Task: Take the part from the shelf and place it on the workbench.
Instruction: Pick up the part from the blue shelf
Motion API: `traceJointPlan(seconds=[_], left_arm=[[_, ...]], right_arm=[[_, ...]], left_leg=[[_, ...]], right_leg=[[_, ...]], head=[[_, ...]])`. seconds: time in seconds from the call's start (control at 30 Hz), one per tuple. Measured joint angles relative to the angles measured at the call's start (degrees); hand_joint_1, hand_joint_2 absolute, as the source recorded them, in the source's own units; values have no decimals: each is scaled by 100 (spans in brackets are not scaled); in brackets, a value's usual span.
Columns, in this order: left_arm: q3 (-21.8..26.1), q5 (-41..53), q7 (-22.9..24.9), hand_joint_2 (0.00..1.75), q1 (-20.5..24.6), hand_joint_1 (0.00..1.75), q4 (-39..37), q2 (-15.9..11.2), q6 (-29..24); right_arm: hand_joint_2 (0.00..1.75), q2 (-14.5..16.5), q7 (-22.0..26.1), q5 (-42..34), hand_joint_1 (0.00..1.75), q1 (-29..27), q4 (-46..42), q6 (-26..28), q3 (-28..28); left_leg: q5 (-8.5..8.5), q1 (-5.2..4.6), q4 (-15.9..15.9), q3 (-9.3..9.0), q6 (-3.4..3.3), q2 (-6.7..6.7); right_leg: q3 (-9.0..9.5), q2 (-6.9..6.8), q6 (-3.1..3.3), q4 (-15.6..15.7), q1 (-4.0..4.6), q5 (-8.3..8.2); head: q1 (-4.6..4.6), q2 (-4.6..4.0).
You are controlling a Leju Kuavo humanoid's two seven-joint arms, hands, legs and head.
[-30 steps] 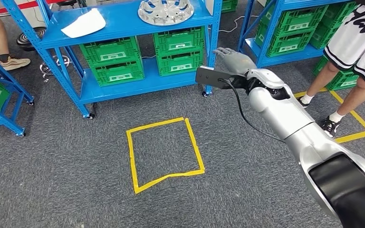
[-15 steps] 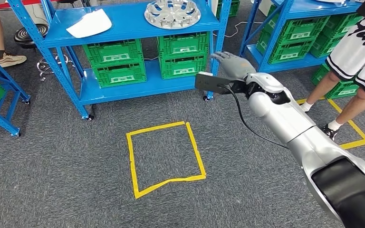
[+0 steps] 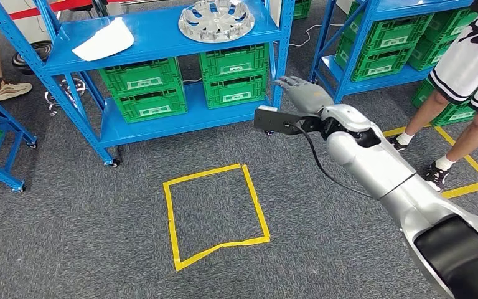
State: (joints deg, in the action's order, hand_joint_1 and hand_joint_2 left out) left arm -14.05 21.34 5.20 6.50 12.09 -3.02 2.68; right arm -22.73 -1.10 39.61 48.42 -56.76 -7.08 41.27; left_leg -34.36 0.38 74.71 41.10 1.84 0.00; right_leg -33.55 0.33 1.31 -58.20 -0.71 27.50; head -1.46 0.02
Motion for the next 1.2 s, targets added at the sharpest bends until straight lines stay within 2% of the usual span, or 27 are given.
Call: traceJointPlan(seconds=[0.03, 0.07, 0.1, 0.13, 0.17, 0.2, 0.27, 0.33, 0.4, 0.47, 0.5, 0.53, 0.57, 0.6, 0.63, 0.7, 0.73, 0.8, 0.83, 0.87, 0.93, 1.0, 1.03, 1.07, 1.1, 1.17, 1.2], left_arm=[[0, -3, -3, 0, -20, 0, -2, -1, -1], [0, -8, -8, 0, -35, 0, -4, -4, -2], [0, -21, -16, 0, -48, 0, -5, -8, -3], [0, -40, -33, 0, -54, 0, -8, -11, -9], [1, -66, -55, 0, -57, 0, -10, -14, -19], [2, -93, -79, 0, -63, 0, -13, -16, -30], [4, -131, -124, 0, -85, 0, -19, -19, -52], [7, -158, -161, 0, -117, 0, -22, -21, -73], [10, -176, -189, 0, -129, 0, -26, -25, -95], [14, -180, -197, 0, -140, 0, -32, -29, -105], [15, -180, -199, 0, -151, 0, -36, -31, -107], [15, -180, -199, 0, -163, 0, -39, -31, -108], [15, -180, -199, 0, -173, 0, -41, -30, -108], [15, -180, -203, 0, -179, 0, -42, -28, -109], [15, -180, -208, 0, -184, 0, -44, -19, -110], [18, -180, -216, 0, -179, 0, -47, -6, -114], [20, -181, -216, 0, -179, 0, -49, -2, -116], [22, -182, -217, 0, -176, 0, -46, -11, -120], [23, -182, -219, 0, -175, 0, -45, -13, -121], [23, -182, -221, 0, -170, 0, -43, -12, -122], [24, -182, -223, 0, -161, 0, -43, -7, -123], [24, -182, -219, 0, -165, 0, -45, -5, -123], [24, -182, -216, 0, -169, 0, -46, -6, -123], [25, -182, -214, 0, -172, 0, -47, -7, -123], [25, -182, -214, 0, -175, 0, -48, -9, -124], [27, -181, -215, 0, -192, 0, -55, -12, -123], [28, -181, -215, 0, -200, 0, -58, -13, -122]], right_arm=[[0, 0, -10, 0, 0, -51, -35, 1, 19], [0, 0, -25, 0, 0, -89, -73, 1, 37], [0, 1, -44, 4, 0, -113, -115, 1, 53], [0, 4, -68, 14, 0, -121, -161, -2, 65], [0, 10, -96, 28, 0, -124, -207, -10, 76], [0, 18, -128, 47, 0, -129, -255, -21, 88], [0, 49, -195, 95, 0, -144, -355, -51, 124], [0, 86, -243, 138, 0, -148, -437, -90, 164], [0, 112, -266, 162, 0, -124, -470, -126, 197], [0, 127, -279, 171, 0, -120, -472, -147, 226], [0, 132, -284, 173, 0, -128, -472, -151, 238], [0, 140, -285, 173, 0, -136, -472, -155, 247], [0, 149, -285, 175, 0, -138, -472, -155, 253], [0, 156, -285, 178, 0, -138, -472, -154, 257], [0, 163, -285, 183, 0, -140, -472, -153, 259], [0, 175, -287, 196, 0, -147, -469, -151, 269], [0, 188, -289, 205, 0, -151, -473, -149, 274], [0, 213, -291, 228, 0, -151, -486, -142, 273], [0, 226, -292, 237, 0, -149, -493, -138, 270], [0, 235, -292, 243, 0, -147, -497, -137, 269], [0, 256, -293, 251, 0, -151, -500, -138, 269], [0, 269, -296, 266, 0, -168, -500, -142, 271], [0, 270, -298, 273, 0, -177, -500, -144, 272], [0, 271, -300, 279, 0, -183, -499, -145, 271], [0, 272, -301, 285, 0, -187, -499, -145, 271], [0, 283, -304, 290, 0, -192, -494, -148, 275], [0, 291, -305, 292, 0, -195, -491, -151, 279]], left_leg=[[170, 1, -22, 80, 3, 0], [445, 2, -281, 46, -1, 1], [747, 3, -686, -63, -9, 3], [942, -10, -1063, -202, -21, 3], [1029, -22, -1345, -327, -52, 2], [1014, -39, -1495, -407, -89, 0], [905, -50, -1565, -499, -197, -8], [848, -36, -1620, -612, -295, -17], [770, -26, -1651, -740, -360, -32], [666, -30, -1654, -846, -379, -51], [609, -33, -1653, -909, -377, -63], [547, -35, -1653, -984, -369, -74], [481, -37, -1653, -1073, -360, -81], [408, -38, -1654, -1168, -349, -86], [334, -39, -1653, -1244, -337, -87], [201, -44, -1688, -1346, -280, -96], [176, -47, -1696, -1392, -242, -96], [185, -51, -1704, -1478, -164, -88], [216, -51, -1584, -1470, -129, -81], [216, -48, -1379, -1369, -97, -73], [71, -32, -684, -938, -41, -59], [-257, -22, -167, -464, -15, -54], [-354, -21, -129, -316, -15, -53], [-315, -21, -264, -248, -22, -50], [-111, -21, -541, -242, -34, -47], [647, -29, -1239, -297, -74, -37], [935, -42, -1469, -336, -103, -32]], right_leg=[[77, 5, -8, 0, -2, 59], [164, 8, -20, 0, -6, 123], [238, 7, -38, 3, -10, 192], [303, 9, -66, 7, -7, 257], [347, 13, -98, 13, -3, 307], [375, 16, -132, 33, 3, 343], [441, 22, -197, 28, 6, 338], [365, 4, -242, -202, -5, 291], [-20, -13, -278, -790, -12, 376], [-556, -13, -308, -1455, -11, 622], [-768, -13, -313, -1629, -11, 699], [-894, -13, -306, -1628, -9, 684], [-917, -13, -288, -1429, -4, 543], [-857, -14, -255, -1073, 5, 289], [-773, -19, -212, -663, 23, -63], [-631, -16, -153, -115, 73, -484], [-597, -5, -134, -13, 87, -545], [-479, 17, -79, 33, 78, -463], [-399, 21, -38, 64, 62, -428], [-312, 19, 0, 80, 51, -386], [-153, 17, 37, 104, 43, -275], [4, 22, 38, 107, 42, -140], [101, 24, 32, 107, 41, -63], [211, 24, 26, 107, 39, 18], [327, 22, 18, 107, 37, 104], [519, 26, -14, 104, 41, 271], [586, 37, -44, 106, 46, 346]], head=[[1, 0], [1, 0], [0, 0], [5, 0], [10, 0], [10, 0], [4, 0], [-16, -1], [-36, -1], [-41, 0], [-43, 0], [-44, 0], [-45, 0], [-46, 0], [-46, 0], [-49, 0], [-49, 0], [-53, 0], [-49, 0], [-49, 0], [-45, 0], [-44, 0], [-44, 0], [-44, 0], [-45, 0], [-41, 0], [-41, 0]])
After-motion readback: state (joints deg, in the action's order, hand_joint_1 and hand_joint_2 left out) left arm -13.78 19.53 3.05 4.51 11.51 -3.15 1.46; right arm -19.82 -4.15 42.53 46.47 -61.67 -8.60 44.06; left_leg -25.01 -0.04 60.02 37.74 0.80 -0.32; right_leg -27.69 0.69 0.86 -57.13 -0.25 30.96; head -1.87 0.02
